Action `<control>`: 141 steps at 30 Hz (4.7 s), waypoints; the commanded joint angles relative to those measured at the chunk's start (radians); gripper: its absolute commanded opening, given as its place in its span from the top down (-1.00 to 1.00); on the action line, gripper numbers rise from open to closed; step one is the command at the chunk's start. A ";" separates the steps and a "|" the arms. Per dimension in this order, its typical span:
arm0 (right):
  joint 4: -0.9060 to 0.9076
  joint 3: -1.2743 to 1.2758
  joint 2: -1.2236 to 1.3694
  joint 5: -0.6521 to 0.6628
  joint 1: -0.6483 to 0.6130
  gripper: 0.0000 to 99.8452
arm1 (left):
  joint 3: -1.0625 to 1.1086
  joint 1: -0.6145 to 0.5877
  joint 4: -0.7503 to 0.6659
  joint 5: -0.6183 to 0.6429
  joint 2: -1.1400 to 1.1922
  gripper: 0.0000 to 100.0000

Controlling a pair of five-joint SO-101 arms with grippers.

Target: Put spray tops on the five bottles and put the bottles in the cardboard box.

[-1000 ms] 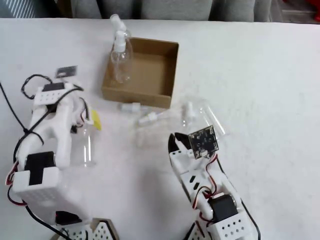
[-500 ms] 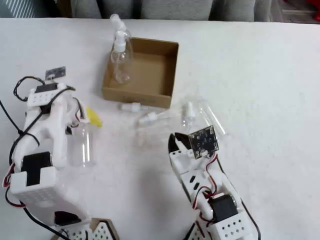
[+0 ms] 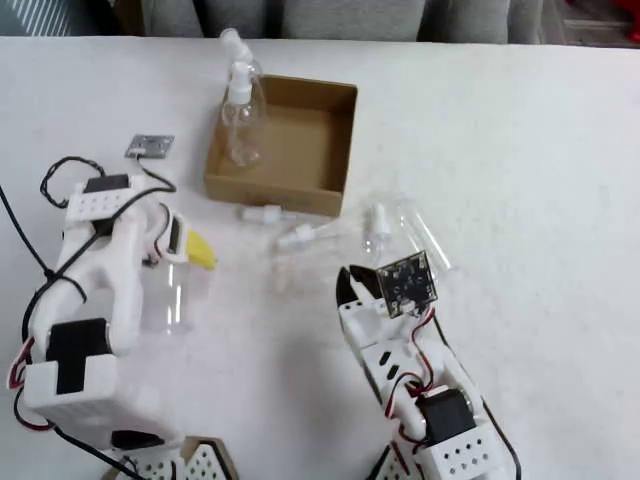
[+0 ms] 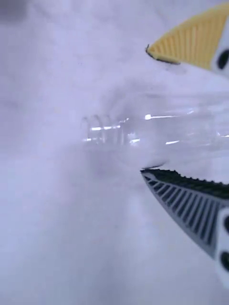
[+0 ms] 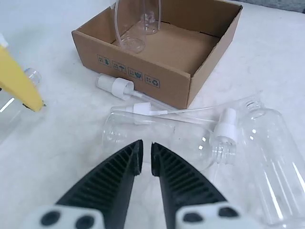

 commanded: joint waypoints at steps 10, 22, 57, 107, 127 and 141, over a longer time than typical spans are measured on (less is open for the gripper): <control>0.002 0.009 -0.007 0.012 -0.002 0.97 | -0.066 -0.001 -0.043 -0.020 0.051 0.37; 0.002 0.009 -0.007 0.012 -0.002 0.97 | -0.080 -0.005 -0.044 -0.074 0.065 0.80; 0.002 0.009 -0.007 0.012 -0.002 0.97 | -0.072 -0.012 -0.031 0.038 -0.007 0.51; 0.001 0.009 -0.007 0.012 -0.002 0.97 | -0.060 0.028 -0.002 -0.025 -0.012 0.92; 0.002 0.009 -0.007 0.012 -0.002 0.97 | -0.347 0.005 0.368 -0.203 -0.016 0.38; 0.002 0.009 -0.007 0.012 -0.002 0.97 | 0.091 -0.101 0.189 -0.330 -0.311 0.38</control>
